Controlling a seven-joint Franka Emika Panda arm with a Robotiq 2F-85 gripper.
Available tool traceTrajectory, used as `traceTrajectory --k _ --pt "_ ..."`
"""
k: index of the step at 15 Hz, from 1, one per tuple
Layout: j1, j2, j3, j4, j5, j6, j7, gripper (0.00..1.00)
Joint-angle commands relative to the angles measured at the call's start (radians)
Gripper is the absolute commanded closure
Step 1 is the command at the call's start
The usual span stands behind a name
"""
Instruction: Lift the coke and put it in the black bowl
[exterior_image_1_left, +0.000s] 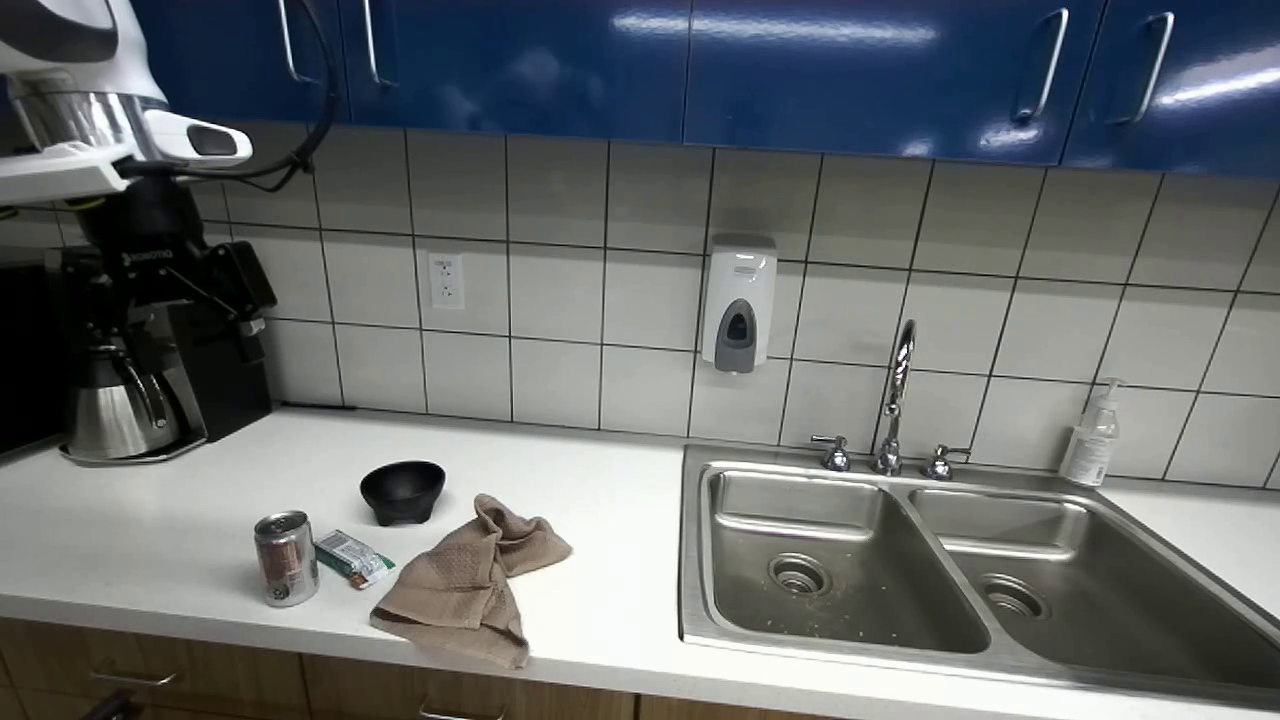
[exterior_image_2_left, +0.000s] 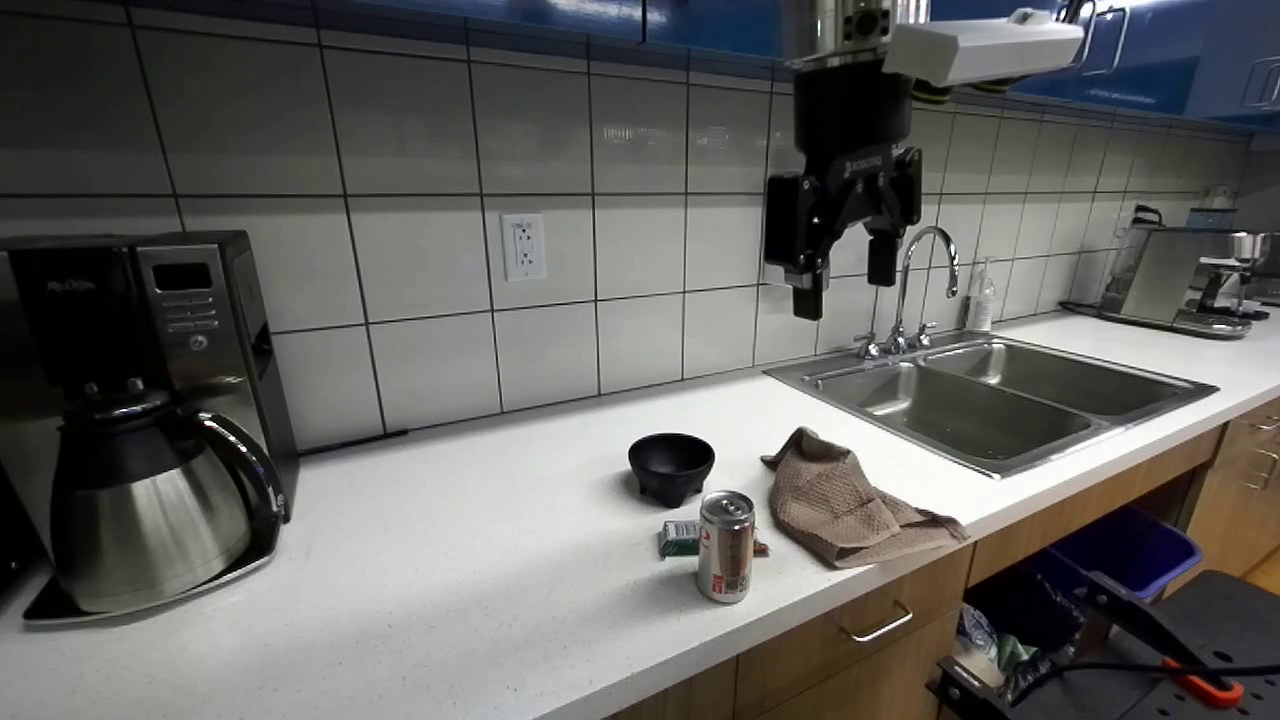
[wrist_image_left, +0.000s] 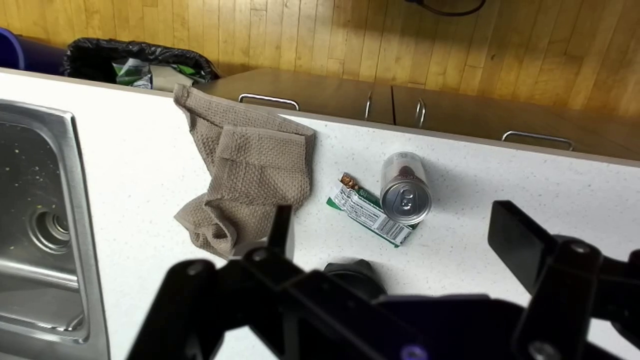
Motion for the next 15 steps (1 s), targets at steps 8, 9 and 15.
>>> traceTrajectory --k 8,9,15 --pt "0.024 0.117 0.006 0.001 0.010 0.108 0.082 0.00" --pt "0.022 0.138 0.008 0.002 0.008 0.127 0.091 0.00" --pt "0.017 0.276 0.009 0.011 0.002 0.239 0.150 0.00"
